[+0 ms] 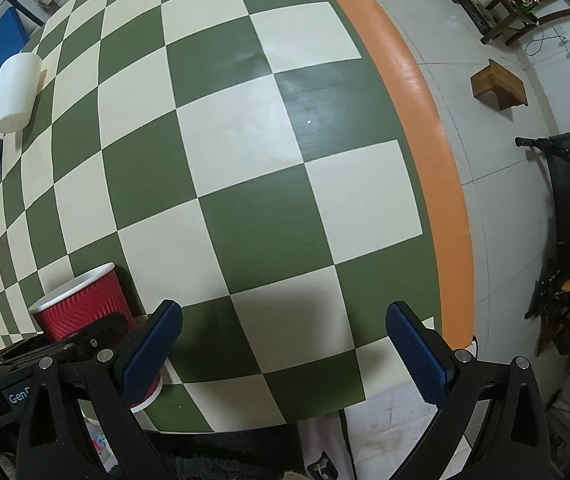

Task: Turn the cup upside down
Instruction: 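Lift the red cup with the left tool, stand it upright, release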

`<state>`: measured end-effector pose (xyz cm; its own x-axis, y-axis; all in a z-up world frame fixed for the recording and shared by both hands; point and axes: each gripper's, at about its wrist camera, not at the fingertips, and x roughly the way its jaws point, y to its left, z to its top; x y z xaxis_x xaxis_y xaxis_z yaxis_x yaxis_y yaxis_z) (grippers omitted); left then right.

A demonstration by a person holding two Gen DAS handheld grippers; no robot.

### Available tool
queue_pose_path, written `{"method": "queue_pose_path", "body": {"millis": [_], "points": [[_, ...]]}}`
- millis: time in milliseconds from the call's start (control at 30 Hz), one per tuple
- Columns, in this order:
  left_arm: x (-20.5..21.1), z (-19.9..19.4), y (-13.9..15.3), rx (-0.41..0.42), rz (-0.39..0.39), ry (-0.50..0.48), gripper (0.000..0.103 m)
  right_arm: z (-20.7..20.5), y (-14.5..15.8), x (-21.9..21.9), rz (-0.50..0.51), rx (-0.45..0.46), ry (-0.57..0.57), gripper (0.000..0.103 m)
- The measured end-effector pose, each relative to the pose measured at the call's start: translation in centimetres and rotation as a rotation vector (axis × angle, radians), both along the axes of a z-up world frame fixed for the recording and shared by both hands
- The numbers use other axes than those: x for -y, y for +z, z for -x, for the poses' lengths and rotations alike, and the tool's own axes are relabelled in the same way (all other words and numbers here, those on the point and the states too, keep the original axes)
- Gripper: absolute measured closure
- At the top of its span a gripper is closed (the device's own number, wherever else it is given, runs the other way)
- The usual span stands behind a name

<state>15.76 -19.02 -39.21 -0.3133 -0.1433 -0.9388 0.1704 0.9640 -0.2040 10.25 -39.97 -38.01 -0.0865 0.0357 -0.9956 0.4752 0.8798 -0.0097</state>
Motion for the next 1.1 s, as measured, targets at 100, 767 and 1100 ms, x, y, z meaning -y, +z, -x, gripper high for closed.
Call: {"method": "queue_pose_path", "body": {"millis": [100,767,1100], "points": [[1.4,0.5,-0.3,0.008,-0.008,-0.014,0.025,0.0,0.0,0.1,0.0,0.002,-0.007,0.0],[-2.4,1.5,9.3,0.292,-0.014,-0.05,0.014,1.5,6.0,-0.4,-0.023,0.143,0.013,0.0],[-8.5,5.7,16.9,0.543,-0.111,-0.058,0.014,4.3,12.1,-8.3,-0.057,0.266,0.071,0.0]]}}
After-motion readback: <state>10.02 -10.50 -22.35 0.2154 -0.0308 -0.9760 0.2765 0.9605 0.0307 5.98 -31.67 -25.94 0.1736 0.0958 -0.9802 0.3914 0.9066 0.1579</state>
